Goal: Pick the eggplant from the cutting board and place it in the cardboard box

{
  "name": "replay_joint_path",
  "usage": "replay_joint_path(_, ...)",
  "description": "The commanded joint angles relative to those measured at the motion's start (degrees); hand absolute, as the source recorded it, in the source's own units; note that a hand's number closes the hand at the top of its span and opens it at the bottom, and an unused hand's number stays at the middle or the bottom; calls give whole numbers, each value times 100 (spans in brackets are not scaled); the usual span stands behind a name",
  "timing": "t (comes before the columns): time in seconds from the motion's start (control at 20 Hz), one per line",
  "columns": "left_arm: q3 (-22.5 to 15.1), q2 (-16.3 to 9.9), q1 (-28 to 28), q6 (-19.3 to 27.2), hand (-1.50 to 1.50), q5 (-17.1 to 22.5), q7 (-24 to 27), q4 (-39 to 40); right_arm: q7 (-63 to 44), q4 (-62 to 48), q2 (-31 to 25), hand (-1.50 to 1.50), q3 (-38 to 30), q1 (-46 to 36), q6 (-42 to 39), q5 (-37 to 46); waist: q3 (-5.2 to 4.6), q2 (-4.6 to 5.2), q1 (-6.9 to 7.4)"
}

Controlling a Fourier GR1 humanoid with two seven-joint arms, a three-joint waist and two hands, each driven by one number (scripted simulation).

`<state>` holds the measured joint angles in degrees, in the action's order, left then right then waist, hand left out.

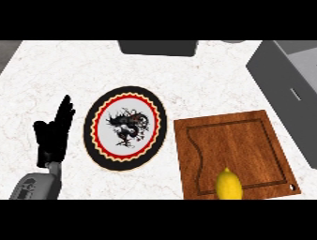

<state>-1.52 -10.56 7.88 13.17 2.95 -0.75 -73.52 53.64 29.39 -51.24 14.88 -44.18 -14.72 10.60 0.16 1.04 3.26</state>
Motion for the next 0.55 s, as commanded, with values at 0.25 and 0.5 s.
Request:
replay_joint_path(0.25, 134, -135, -119, -167, 0, 117, 98, -34, 648, -618, 192, -150, -473, -170, -2144, -1077, 12, 9, 3)
replay_joint_path(0.5, 38, -39, 66, -61, 0, 37, -99, -83, -90, -973, -53, -150, -826, -458, -2867, -1708, 19, 34, 5)
